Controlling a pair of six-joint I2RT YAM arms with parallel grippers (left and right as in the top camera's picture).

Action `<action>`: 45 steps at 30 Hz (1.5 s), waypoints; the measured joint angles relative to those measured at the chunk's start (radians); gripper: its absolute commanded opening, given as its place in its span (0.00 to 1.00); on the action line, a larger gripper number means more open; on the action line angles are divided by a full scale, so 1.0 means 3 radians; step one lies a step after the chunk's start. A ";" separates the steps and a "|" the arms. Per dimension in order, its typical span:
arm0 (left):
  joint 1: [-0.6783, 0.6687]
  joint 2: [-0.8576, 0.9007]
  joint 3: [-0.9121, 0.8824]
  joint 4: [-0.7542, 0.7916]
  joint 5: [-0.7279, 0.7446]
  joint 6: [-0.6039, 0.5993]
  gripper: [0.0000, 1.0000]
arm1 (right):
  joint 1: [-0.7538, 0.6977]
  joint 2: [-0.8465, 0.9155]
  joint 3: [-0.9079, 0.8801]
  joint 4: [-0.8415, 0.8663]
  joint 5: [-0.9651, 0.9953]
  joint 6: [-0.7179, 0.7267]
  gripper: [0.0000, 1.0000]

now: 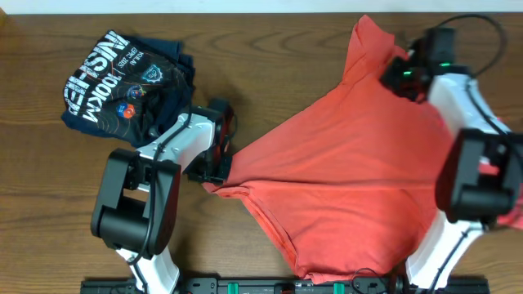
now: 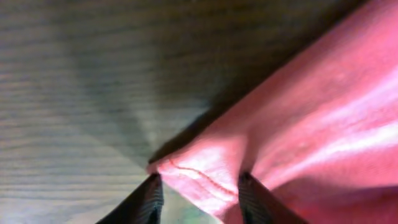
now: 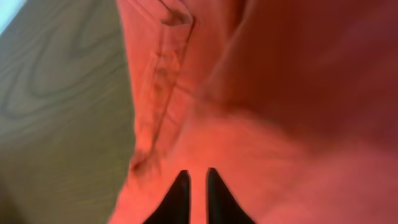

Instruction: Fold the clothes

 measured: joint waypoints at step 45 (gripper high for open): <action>0.0015 -0.1597 0.0009 -0.0136 -0.0033 -0.0046 0.81 | -0.0009 -0.0001 0.0367 -0.1394 0.0062 0.0106 0.01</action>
